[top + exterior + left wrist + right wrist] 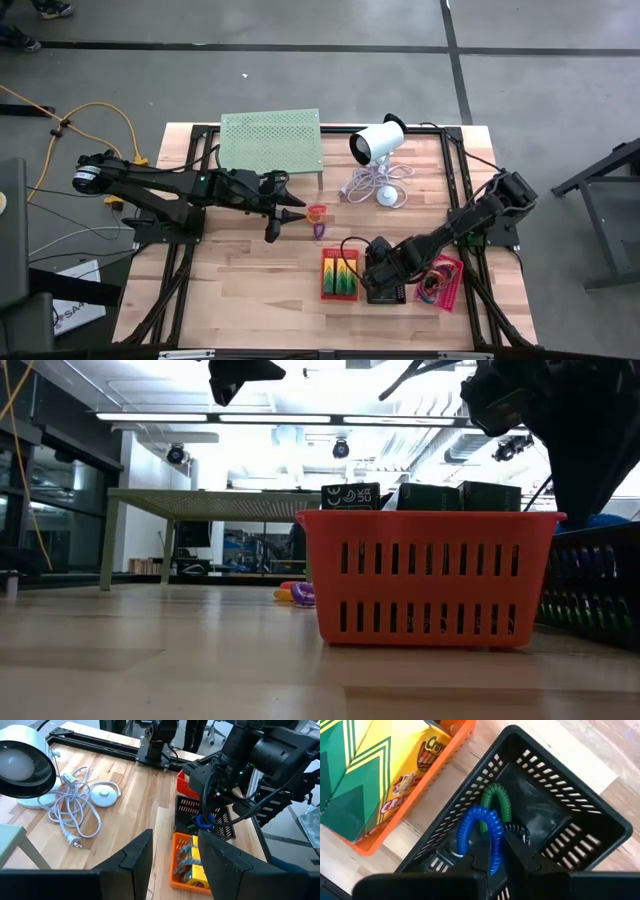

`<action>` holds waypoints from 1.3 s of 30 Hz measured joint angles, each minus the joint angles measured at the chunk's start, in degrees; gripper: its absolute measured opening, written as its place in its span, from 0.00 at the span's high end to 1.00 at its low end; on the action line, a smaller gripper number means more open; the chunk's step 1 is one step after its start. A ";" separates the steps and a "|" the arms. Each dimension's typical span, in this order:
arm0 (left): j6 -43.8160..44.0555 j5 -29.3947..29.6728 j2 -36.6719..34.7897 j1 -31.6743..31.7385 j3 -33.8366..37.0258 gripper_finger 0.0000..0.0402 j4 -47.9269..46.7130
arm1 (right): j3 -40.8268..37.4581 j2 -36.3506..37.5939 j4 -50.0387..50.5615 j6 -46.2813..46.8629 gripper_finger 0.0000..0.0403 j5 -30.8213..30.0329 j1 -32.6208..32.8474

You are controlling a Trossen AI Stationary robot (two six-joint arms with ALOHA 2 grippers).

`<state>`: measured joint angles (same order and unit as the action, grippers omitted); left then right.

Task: Pick & Place Office Desk Supplies
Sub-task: Put the blue wrist coil into the black basket, then put the orange wrist coil into the black basket

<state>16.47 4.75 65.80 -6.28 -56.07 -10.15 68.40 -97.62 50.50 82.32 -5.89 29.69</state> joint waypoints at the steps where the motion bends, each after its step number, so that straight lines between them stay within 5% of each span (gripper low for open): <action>1: 0.00 0.01 0.00 0.01 -0.02 0.62 -0.02 | 0.00 0.00 -0.15 0.00 0.93 0.04 0.00; 10: 0.00 0.00 0.00 0.00 0.00 0.62 -0.02 | 0.00 0.00 -0.37 0.00 0.91 0.11 0.00; 22: 0.00 0.02 0.00 0.02 -0.02 0.62 -0.02 | 0.01 0.00 -0.37 0.20 0.68 0.06 -0.02; 31: 0.00 0.02 0.00 0.02 -0.02 0.62 -0.02 | 0.00 0.34 -0.20 -0.27 0.67 -1.65 -0.30; 39: 0.00 0.00 0.00 0.02 0.00 0.62 -0.04 | 0.00 5.96 1.31 -10.68 0.68 -6.08 -4.96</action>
<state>16.47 4.76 65.80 -6.26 -56.08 -10.20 68.40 -91.66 51.80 71.64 -11.97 24.74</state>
